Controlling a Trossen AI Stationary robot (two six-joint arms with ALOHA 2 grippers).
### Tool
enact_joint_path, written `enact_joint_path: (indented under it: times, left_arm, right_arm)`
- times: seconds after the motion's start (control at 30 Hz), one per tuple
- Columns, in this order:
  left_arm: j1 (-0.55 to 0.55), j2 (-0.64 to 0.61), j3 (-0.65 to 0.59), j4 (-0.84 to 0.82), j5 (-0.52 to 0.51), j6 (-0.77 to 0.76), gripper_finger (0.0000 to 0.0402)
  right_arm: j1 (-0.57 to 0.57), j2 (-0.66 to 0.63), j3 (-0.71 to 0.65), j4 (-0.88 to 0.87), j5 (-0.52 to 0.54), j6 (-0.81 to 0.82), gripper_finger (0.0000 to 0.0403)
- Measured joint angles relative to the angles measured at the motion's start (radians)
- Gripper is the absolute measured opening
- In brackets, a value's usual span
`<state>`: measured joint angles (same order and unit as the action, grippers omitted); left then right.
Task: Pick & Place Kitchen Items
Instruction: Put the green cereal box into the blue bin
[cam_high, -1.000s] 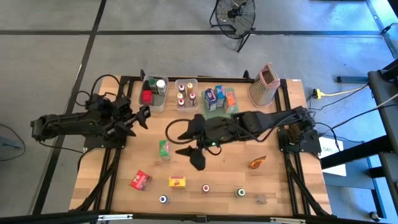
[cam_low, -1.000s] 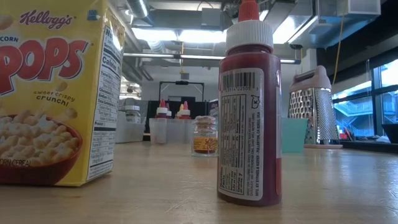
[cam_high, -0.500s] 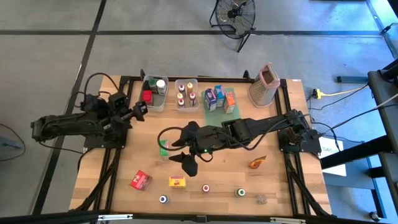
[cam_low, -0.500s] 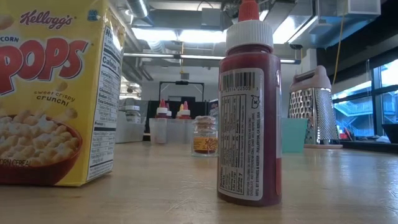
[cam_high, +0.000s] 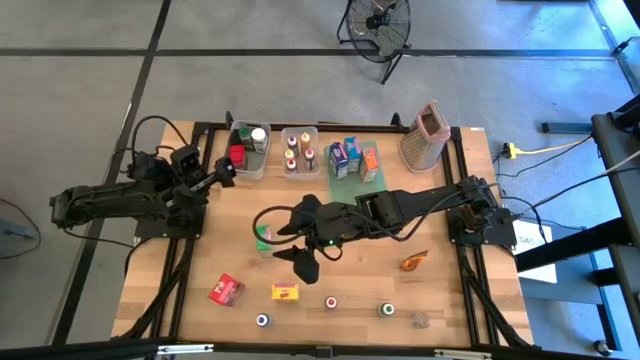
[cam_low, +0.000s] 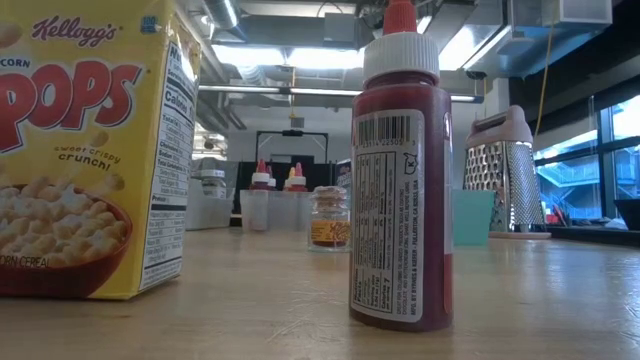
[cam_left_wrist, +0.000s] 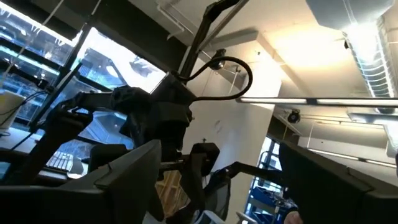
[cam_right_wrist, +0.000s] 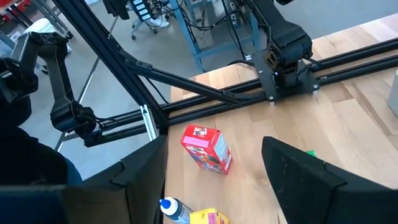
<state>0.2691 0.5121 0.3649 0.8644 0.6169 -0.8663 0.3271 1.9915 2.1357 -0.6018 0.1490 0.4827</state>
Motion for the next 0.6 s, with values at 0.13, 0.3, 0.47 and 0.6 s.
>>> enact_joint_path:
  times: [0.13, 0.3, 0.47, 0.6]
  left_arm:
    - [0.000, 0.000, 0.000, 0.001, 0.002, -0.058, 0.0336]
    - [0.001, 0.000, 0.124, -0.100, 0.204, -0.003, 0.0334]
    - [0.001, 0.002, 0.383, -0.655, 0.256, 0.307, 0.0332]
    - [0.001, 0.033, 0.650, -1.233, 0.200, 0.607, 0.0331]
  right_arm:
    - [0.000, 0.000, 0.000, -0.001, -0.002, 0.000, 0.0264]
    - [0.000, 0.000, 0.000, -0.015, -0.003, 0.000, 0.0264]
    - [0.011, 0.000, 0.000, -0.015, -0.003, 0.000, 0.0264]
    - [0.027, -0.001, 0.000, -0.002, -0.003, 0.009, 0.0264]
